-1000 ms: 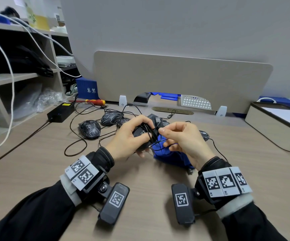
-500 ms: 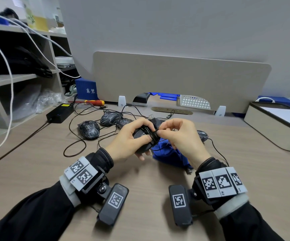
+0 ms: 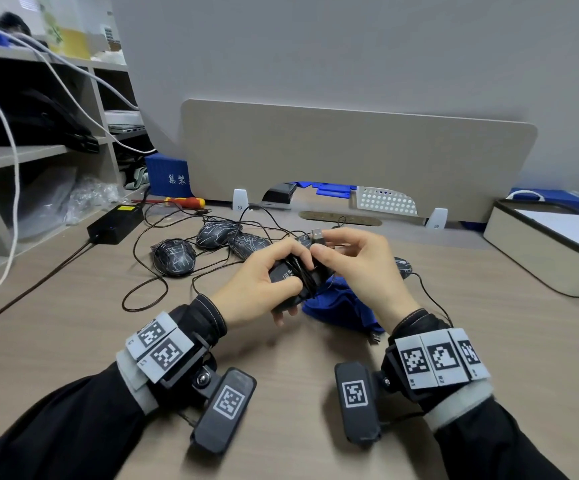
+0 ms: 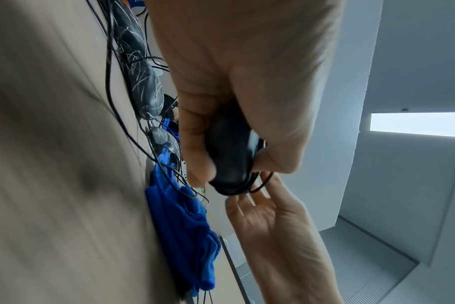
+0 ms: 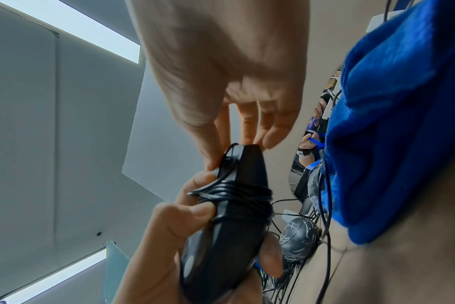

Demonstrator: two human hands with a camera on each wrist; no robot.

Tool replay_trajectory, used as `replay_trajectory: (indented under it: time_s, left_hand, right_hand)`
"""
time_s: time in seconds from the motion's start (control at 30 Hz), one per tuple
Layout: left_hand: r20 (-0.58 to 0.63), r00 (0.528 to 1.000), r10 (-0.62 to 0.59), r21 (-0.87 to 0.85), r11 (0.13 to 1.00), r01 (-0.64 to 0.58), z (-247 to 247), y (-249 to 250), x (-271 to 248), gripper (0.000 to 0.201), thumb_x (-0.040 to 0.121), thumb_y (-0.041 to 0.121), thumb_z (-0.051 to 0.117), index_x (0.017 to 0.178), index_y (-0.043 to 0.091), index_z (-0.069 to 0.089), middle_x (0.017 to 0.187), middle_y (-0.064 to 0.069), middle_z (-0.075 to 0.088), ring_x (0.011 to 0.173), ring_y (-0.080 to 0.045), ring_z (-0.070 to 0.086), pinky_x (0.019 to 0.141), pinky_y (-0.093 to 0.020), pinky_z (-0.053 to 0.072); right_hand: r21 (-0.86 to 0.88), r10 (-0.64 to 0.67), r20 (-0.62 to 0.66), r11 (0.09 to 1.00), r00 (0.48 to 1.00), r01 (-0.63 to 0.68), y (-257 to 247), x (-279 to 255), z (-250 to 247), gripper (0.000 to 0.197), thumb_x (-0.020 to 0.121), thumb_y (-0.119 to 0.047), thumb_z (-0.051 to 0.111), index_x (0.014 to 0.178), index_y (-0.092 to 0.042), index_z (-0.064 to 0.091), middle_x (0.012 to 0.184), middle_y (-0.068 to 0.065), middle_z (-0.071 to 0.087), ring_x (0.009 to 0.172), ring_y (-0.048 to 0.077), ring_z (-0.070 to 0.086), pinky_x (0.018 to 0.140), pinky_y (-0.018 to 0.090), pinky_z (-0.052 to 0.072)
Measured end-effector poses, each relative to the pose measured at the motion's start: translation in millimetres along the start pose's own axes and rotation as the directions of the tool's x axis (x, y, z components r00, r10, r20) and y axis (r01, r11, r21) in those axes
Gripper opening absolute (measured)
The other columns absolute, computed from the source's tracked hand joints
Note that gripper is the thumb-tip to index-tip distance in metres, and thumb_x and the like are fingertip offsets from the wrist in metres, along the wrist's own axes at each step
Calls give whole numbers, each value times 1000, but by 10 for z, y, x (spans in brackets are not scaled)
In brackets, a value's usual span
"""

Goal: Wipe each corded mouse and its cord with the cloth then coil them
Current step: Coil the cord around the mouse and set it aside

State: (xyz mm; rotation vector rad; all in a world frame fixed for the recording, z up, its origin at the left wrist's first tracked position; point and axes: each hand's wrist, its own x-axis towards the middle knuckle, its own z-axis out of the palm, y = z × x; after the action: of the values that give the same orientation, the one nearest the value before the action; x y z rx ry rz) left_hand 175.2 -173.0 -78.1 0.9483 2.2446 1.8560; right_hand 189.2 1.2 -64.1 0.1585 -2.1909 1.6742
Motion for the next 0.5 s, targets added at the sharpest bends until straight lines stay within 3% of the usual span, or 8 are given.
replay_trajectory:
  time_s: [0.07, 0.17, 0.27, 0.37, 0.5]
  left_hand:
    - [3, 1000, -2, -2, 1000, 3, 11, 11, 2, 27, 76, 4, 49, 95, 22, 56, 75, -9, 63, 57, -27, 64, 37, -25, 46]
    - [-26, 1000, -18, 10, 1000, 18, 9, -13, 21, 28, 84, -7, 49, 96, 18, 55, 74, -7, 62, 55, -28, 63, 36, -25, 45]
    - [-79, 995, -66, 23, 997, 68, -18, -46, 57, 29, 87, -10, 48, 93, 18, 53, 83, -10, 60, 51, -29, 62, 34, -25, 44]
    - [-196, 973, -122, -35, 992, 118, -81, -39, 104, 23, 90, -6, 49, 92, 17, 51, 90, -16, 57, 51, -32, 61, 34, -25, 44]
    - [-307, 942, -137, -80, 990, 118, -140, -21, 131, 21, 90, -5, 49, 94, 15, 51, 90, -17, 55, 50, -33, 58, 34, -26, 43]
  right_hand:
    - [-3, -71, -65, 997, 995, 71, 6, 9, -10, 19, 82, -12, 80, 84, -29, 71, 90, 3, 70, 81, 21, 65, 76, 30, 57]
    - [93, -145, -110, 984, 983, 155, -51, -12, -18, 16, 83, -4, 77, 83, -19, 70, 82, -3, 71, 68, 7, 60, 63, 20, 49]
    - [297, -162, -147, 934, 976, 200, -144, -54, -55, 18, 83, 2, 75, 81, -15, 69, 81, -4, 72, 62, 6, 60, 55, 21, 48]
    - [357, -187, -65, 913, 980, 198, -226, -106, -33, 16, 81, 7, 74, 82, -9, 70, 78, -4, 72, 62, 7, 60, 55, 21, 49]
    - [313, -173, 112, 941, 979, 131, -216, -152, 47, 16, 78, 10, 74, 82, -5, 71, 65, -2, 67, 54, 8, 54, 49, 18, 41]
